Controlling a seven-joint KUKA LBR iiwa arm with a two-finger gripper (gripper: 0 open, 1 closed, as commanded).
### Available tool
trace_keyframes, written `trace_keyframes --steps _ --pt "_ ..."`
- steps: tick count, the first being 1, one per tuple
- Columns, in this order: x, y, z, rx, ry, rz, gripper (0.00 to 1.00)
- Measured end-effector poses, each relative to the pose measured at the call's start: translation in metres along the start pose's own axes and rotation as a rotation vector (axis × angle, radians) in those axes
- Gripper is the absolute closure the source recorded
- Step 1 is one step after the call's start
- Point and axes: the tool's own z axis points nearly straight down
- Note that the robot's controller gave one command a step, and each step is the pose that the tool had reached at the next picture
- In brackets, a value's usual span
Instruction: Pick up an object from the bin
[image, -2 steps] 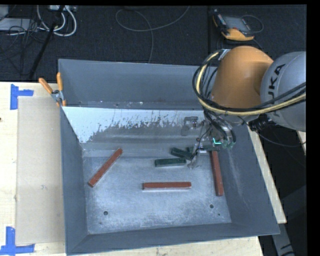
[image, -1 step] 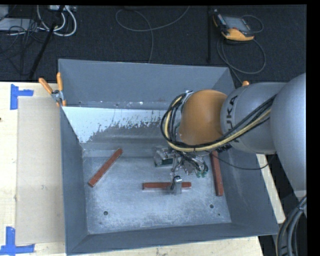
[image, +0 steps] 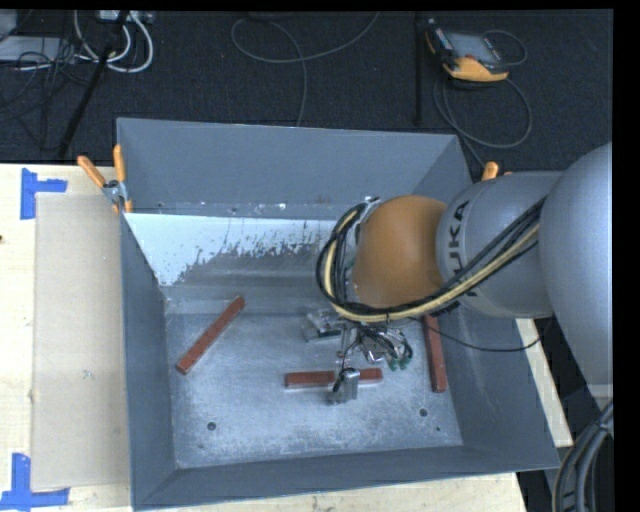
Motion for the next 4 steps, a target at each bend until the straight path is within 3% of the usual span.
trace_keyframes --steps 1,2,3,4 --pt "-0.005 -0.001 -0.005 0.003 -0.016 0.001 1.00" --pt "0.010 -0.004 -0.165 0.001 -0.005 -0.023 1.00" --pt "0.000 0.035 -0.259 -0.001 -0.002 -0.344 1.00" --pt "-0.010 0.000 -0.101 -0.005 0.012 -0.346 1.00"
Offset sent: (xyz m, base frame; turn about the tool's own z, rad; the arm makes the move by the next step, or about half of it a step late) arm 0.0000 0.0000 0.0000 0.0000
